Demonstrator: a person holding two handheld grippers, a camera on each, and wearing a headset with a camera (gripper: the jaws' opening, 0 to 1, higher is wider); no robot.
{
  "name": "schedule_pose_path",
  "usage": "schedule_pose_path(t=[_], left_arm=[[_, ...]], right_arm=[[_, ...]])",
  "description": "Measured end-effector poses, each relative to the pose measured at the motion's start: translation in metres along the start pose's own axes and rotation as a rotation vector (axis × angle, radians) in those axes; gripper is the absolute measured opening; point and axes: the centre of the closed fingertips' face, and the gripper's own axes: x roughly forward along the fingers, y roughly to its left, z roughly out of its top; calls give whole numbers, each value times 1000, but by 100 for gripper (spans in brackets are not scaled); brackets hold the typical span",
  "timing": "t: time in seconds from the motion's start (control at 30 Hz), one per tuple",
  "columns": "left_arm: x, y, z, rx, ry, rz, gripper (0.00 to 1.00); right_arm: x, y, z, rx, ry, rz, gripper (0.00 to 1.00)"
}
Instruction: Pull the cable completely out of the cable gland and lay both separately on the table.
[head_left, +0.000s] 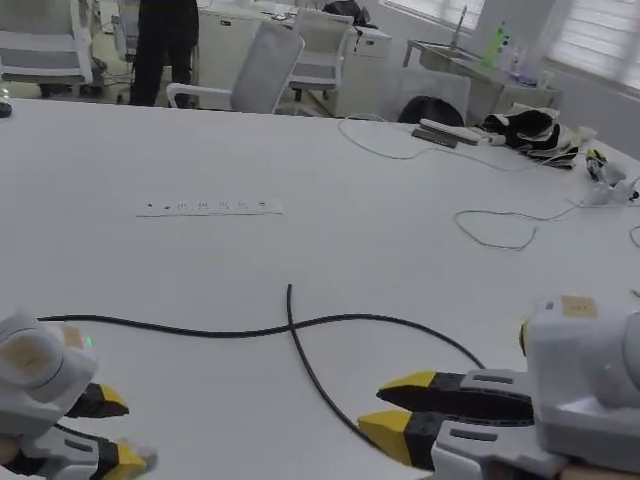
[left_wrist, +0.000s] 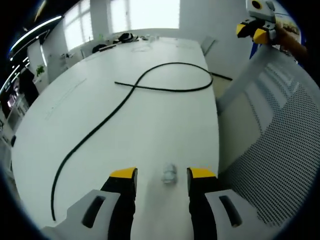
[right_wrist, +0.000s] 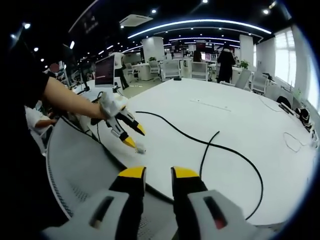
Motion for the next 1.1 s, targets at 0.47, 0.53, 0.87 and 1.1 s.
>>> schedule_pose_path(t=[0.47,0.53,0.87,1.1], left_arm=[[-120,-49,4,-185,-98,268,41],[-131,-53,-1,-214,-126,317,43],[-159,-59,-37,-470,-209,443,39],[-162,-57,-41,-500,-229,465,37]], right_arm=[[31,5,-30,15,132,28,32],[31,6,-34,23,139,29,32],[31,20,-38,73,146,47,32],[33,21,-41,51,163,27,33]])
